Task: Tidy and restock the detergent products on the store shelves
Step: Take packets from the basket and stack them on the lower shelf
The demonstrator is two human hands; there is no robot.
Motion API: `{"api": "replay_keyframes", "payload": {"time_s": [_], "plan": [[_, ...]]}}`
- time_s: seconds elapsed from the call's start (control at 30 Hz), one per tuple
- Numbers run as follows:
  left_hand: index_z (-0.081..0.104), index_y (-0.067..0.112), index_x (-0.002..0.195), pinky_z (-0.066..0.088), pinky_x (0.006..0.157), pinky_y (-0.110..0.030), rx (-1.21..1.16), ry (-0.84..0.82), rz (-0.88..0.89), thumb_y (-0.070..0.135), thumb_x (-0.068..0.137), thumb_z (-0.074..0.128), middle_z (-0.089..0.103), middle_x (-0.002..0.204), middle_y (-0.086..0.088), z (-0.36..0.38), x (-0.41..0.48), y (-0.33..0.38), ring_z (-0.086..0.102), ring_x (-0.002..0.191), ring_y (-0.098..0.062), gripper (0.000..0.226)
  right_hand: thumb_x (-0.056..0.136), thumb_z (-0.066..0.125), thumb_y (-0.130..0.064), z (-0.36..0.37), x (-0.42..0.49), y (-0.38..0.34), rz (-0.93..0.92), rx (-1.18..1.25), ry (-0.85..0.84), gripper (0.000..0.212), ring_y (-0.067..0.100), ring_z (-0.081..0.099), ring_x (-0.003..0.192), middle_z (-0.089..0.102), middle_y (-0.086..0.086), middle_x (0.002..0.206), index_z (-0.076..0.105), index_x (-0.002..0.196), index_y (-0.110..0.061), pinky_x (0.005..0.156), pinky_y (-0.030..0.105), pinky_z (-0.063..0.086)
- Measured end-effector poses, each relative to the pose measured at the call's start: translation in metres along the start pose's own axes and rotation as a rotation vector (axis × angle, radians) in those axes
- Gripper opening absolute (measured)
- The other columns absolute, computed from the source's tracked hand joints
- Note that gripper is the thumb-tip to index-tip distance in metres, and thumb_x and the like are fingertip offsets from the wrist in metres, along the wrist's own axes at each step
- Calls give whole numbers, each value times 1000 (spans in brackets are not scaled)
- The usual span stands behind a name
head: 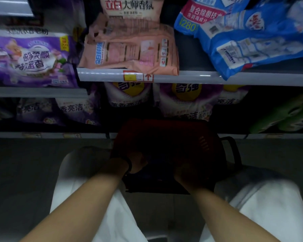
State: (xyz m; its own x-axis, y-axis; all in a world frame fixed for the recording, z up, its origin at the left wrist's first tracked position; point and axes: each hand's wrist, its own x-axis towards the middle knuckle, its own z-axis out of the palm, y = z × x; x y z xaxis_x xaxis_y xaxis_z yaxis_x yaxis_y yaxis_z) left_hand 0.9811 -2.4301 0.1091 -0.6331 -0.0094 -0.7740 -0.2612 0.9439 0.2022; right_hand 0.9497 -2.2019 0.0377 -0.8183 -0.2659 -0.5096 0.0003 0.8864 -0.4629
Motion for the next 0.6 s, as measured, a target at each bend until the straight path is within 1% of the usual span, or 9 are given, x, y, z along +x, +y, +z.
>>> {"api": "replay_keyframes", "payload": {"time_s": [0.07, 0.17, 0.23, 0.27, 0.33, 0.4, 0.47, 0.53, 0.6], "plan": [[58, 21, 140, 46, 94, -35, -75, -3, -7, 54, 108, 35, 63, 135, -9, 4, -4, 2, 61, 119, -29, 52, 112, 48, -23, -7, -9, -7, -67, -67, 72, 33, 14, 65, 105, 68, 3, 130, 65, 140, -21, 90, 27, 53], [61, 21, 136, 55, 74, -29, -404, -112, -40, 64, 105, 28, 68, 130, -7, 8, -19, 20, 70, 100, -23, 62, 111, 47, -24, -31, -20, -26, -114, -190, 161, 28, 16, 68, 99, 73, 2, 119, 73, 121, -20, 77, 25, 51], [61, 25, 129, 58, 77, -37, -779, -241, -147, 84, 92, 29, 67, 131, -13, 14, -28, 35, 72, 99, -32, 77, 110, 47, -25, -45, -33, -40, -123, -252, 176, 27, 18, 68, 99, 73, 2, 116, 73, 113, -20, 75, 26, 50], [62, 24, 124, 58, 81, -42, -1025, -297, -194, 94, 80, 33, 65, 131, -17, 20, -27, 42, 70, 99, -38, 88, 110, 47, -24, -50, -45, -47, -110, -282, 170, 26, 19, 68, 101, 73, 3, 116, 73, 113, -21, 78, 28, 52], [66, 12, 109, 57, 75, -43, -1505, -343, -218, 99, 65, 51, 67, 115, -22, 37, -22, 53, 65, 93, -39, 99, 107, 49, -20, -46, -74, -57, -122, -304, 215, 26, 25, 69, 106, 71, 4, 117, 72, 116, -21, 86, 32, 55], [60, 10, 93, 55, 67, -37, -1880, -249, -177, 76, 80, 67, 64, 90, -15, 57, -20, 70, 59, 81, -31, 68, 96, 57, -21, -29, -111, -56, -217, -280, 393, 25, 29, 73, 101, 75, 5, 108, 77, 112, -22, 81, 35, 59], [63, 8, 107, 56, 71, -41, -2071, -96, -238, 41, 104, 58, 67, 98, -17, 80, -23, 85, 63, 85, -32, 33, 95, 58, -28, -17, -136, -51, -190, -247, 385, 25, 25, 73, 98, 77, 2, 106, 79, 109, -25, 79, 35, 58], [61, 8, 128, 58, 67, -41, -2178, -23, -249, 19, 107, 55, 68, 106, -20, 95, -30, 91, 65, 86, -32, 25, 99, 54, -37, -14, -142, -40, -201, -226, 333, 28, 22, 72, 100, 78, -1, 108, 78, 110, -27, 80, 34, 56], [60, 8, 126, 56, 70, -41, -2155, 40, -204, 10, 107, 51, 65, 105, -19, 98, -43, 93, 62, 85, -31, 22, 99, 53, -50, -24, -143, -29, -255, -167, 275, 34, 19, 72, 97, 79, -4, 106, 78, 114, -32, 79, 35, 58]]}}
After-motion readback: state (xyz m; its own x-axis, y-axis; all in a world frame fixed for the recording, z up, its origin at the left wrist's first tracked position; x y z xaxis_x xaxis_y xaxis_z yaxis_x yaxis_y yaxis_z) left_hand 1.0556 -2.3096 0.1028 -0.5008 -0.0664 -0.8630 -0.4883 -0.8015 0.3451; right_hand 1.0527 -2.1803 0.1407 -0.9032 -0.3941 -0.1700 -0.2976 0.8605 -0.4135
